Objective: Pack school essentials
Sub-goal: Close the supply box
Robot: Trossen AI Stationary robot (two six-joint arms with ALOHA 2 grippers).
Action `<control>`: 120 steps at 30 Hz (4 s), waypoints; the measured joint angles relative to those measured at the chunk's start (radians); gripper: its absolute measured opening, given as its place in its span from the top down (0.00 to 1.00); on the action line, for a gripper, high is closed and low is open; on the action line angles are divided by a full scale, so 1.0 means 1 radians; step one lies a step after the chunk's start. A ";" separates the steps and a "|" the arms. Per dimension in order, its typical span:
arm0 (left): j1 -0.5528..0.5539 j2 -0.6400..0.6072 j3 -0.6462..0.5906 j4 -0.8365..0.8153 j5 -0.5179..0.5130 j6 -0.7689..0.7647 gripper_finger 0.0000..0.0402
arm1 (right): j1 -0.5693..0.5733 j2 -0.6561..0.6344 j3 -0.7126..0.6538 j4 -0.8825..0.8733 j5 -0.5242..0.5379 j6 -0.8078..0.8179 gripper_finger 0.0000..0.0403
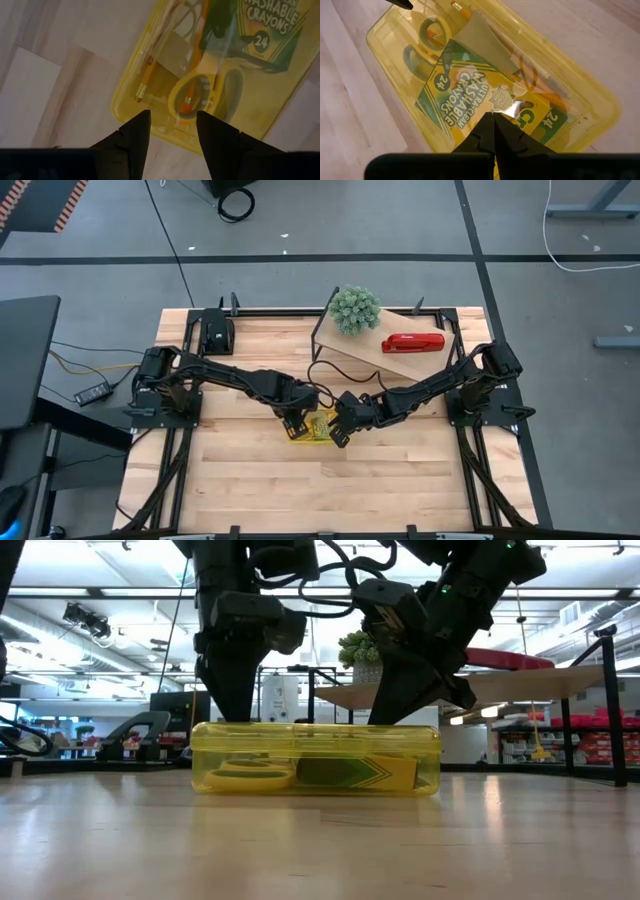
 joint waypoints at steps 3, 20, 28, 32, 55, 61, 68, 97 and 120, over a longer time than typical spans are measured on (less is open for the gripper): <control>0.000 0.000 0.000 0.000 -0.009 0.000 0.57 | 0.000 0.000 0.000 0.000 0.000 -0.003 0.99; 0.017 0.002 0.000 0.007 -0.045 0.003 0.57 | 0.000 0.000 0.000 0.000 -0.002 0.000 0.99; -0.012 0.002 -0.001 0.008 -0.053 -0.001 0.57 | -0.001 0.000 0.000 -0.006 -0.004 -0.014 0.99; -0.023 0.002 -0.001 0.008 -0.050 -0.009 0.57 | 0.000 0.000 0.000 -0.008 -0.002 -0.014 0.99; -0.024 0.002 -0.002 0.008 -0.043 -0.029 0.57 | 0.000 0.000 0.000 -0.009 0.006 -0.015 0.99; -0.024 -0.009 -0.003 -0.005 -0.030 -0.061 0.57 | 0.000 0.000 0.000 -0.008 0.006 -0.015 0.99; -0.025 -0.032 0.061 -0.031 -0.028 -0.052 0.57 | 0.000 0.000 0.000 -0.011 0.007 -0.015 0.99; -0.028 -0.035 0.231 -0.107 -0.061 0.010 0.57 | 0.000 0.003 0.029 -0.019 0.018 -0.033 0.99; -0.029 -0.035 0.230 -0.106 -0.063 0.010 0.57 | 0.055 -0.030 0.037 -0.008 0.014 -0.012 0.77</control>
